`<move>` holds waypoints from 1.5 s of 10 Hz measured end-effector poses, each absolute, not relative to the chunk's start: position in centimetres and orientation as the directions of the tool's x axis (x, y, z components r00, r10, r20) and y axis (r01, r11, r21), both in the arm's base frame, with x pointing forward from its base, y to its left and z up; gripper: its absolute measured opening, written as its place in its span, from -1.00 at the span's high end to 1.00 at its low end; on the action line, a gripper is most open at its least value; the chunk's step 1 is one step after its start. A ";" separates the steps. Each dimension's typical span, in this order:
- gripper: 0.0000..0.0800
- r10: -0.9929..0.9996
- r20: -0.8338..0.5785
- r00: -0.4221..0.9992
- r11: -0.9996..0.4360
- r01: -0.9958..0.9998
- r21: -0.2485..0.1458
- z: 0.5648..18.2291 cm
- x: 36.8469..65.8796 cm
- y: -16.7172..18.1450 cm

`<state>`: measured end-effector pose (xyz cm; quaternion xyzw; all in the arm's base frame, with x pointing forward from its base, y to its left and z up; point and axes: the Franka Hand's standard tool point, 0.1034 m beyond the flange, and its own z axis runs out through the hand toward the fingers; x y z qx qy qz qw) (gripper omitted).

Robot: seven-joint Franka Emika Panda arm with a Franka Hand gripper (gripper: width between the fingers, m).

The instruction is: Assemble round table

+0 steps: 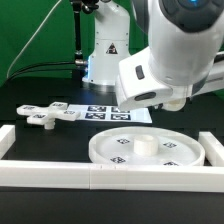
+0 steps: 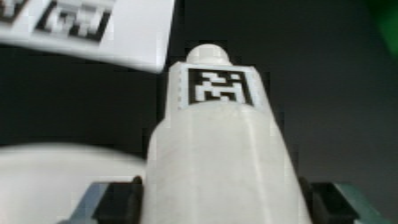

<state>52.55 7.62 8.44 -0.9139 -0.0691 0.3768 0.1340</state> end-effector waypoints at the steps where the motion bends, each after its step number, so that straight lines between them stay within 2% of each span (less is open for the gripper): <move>1: -0.02 0.224 -0.639 0.736 -0.955 0.035 -0.295 10.0 53.1 7.3; 2: -0.02 0.209 -0.583 0.785 -0.958 0.046 -0.282 10.7 53.9 7.3; 6: -0.02 0.136 -0.356 0.925 -0.971 0.053 -0.235 10.3 55.1 6.8; 8: -0.02 0.187 -0.209 0.960 -0.966 0.141 -0.217 11.0 56.3 5.7; 10: -0.02 0.209 -0.019 0.978 -0.965 0.203 -0.163 12.2 57.4 4.6; 11: -0.02 0.212 0.023 0.977 -0.966 0.213 -0.146 12.4 57.2 4.2; 14: -0.02 0.184 0.220 0.958 -0.976 0.205 -0.078 11.7 58.2 3.1; 15: -0.02 0.186 0.298 0.936 -0.978 0.206 -0.038 11.3 58.2 2.5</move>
Offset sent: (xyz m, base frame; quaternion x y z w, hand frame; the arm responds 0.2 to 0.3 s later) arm 0.0000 0.0000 0.0000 0.0000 0.1296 0.0000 0.9916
